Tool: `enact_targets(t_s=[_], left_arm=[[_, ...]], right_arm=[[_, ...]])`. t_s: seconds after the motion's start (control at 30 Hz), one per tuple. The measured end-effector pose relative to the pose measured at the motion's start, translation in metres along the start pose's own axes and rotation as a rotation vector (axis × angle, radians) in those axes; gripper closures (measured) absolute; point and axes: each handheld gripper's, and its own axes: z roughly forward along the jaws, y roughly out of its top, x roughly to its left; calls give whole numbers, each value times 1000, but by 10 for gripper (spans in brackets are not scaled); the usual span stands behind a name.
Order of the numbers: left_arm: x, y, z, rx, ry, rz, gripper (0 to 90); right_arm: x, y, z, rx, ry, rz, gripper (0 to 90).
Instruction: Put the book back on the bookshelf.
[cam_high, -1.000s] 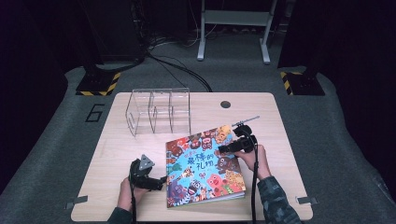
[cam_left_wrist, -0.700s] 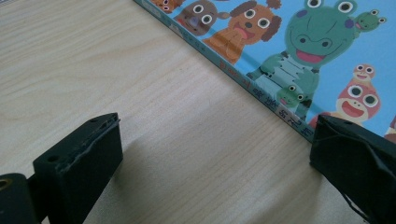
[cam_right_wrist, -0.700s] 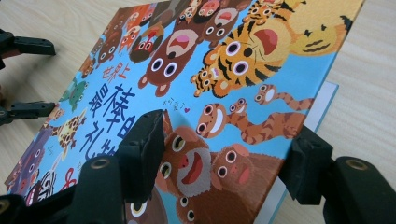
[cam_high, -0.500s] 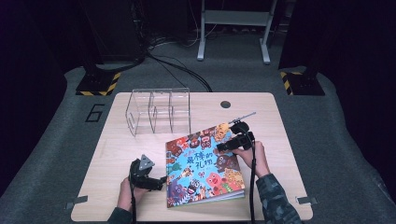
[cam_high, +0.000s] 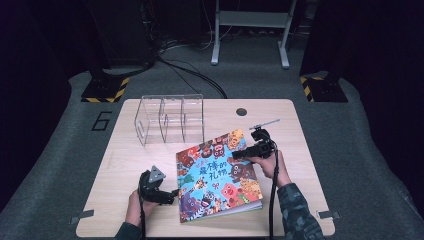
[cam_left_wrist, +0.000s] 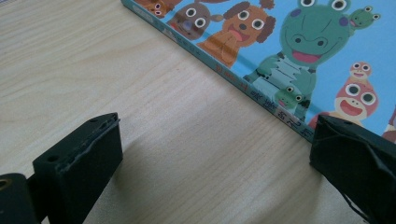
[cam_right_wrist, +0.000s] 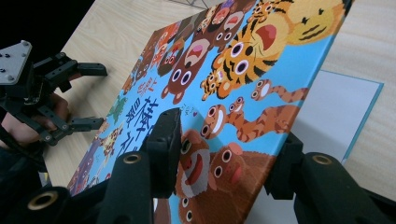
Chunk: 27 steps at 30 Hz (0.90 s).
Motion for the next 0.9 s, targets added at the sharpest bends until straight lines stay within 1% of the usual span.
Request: enact_targets(t_s=[0.03,0.07,0.1,0.13,0.17,0.2,0.23,0.27,0.3,0.33,0.37,0.4,0.47,0.5,0.53,0.57,0.6,0.63,0.67,0.73,0.8,0.83,0.9], left_arm=[[0,0,0,0,0,0,21],[0,0,0,0,0,0,21],[0,0,0,2,1,0,22],[0,0,0,2,2,-1,22],[0,1,0,5,3,-1,23],[0,1,1,3,-7,-14,23],[0,1,1,3,-7,-14,23],[0,1,1,2,0,-5,23],[1,3,2,12,-10,-4,24],[0,3,3,-2,0,-13,25],[0,4,4,-2,2,-6,25],[0,5,5,4,0,-3,25],[0,6,6,-1,-5,-5,25],[0,6,6,-1,-5,-5,25],[0,6,7,-5,-7,-8,25],[1,7,6,2,-8,2,25],[1,6,7,-3,-9,1,25],[1,7,6,2,-9,1,25],[1,6,7,-8,-10,-3,25],[1,6,7,-4,-12,5,25],[1,6,7,-4,-13,7,25],[1,7,8,-12,-16,-2,25],[1,7,7,-7,-17,5,25]], right_arm=[[-2,-3,0,-3,20,17,564],[-2,-3,0,-3,20,17,564],[-3,-8,-1,-3,24,35,564],[-4,-10,-2,-4,21,34,564],[-4,-15,-2,-8,25,44,563],[-4,-19,-4,-9,24,53,563],[-4,-19,-4,-9,24,53,563],[-4,-23,-5,-16,22,58,563],[-4,-33,-8,-21,23,79,561],[-4,-36,-8,-25,23,80,560],[-4,-39,-10,-30,20,87,559],[-4,-42,-11,-34,23,90,557],[-3,-46,-13,-34,19,99,541],[-3,-46,-13,-30,15,92,523],[-4,-45,-12,-13,5,77,494],[-3,-43,-10,6,-8,69,469],[-2,-42,-8,13,-12,66,456],[-3,-39,-5,23,-8,73,448],[-3,-38,-3,25,1,77,445],[-5,-33,0,27,24,96,436],[-7,-30,1,30,23,102,419],[-12,-26,4,31,21,104,411],[-13,-24,5,29,22,103,409]])
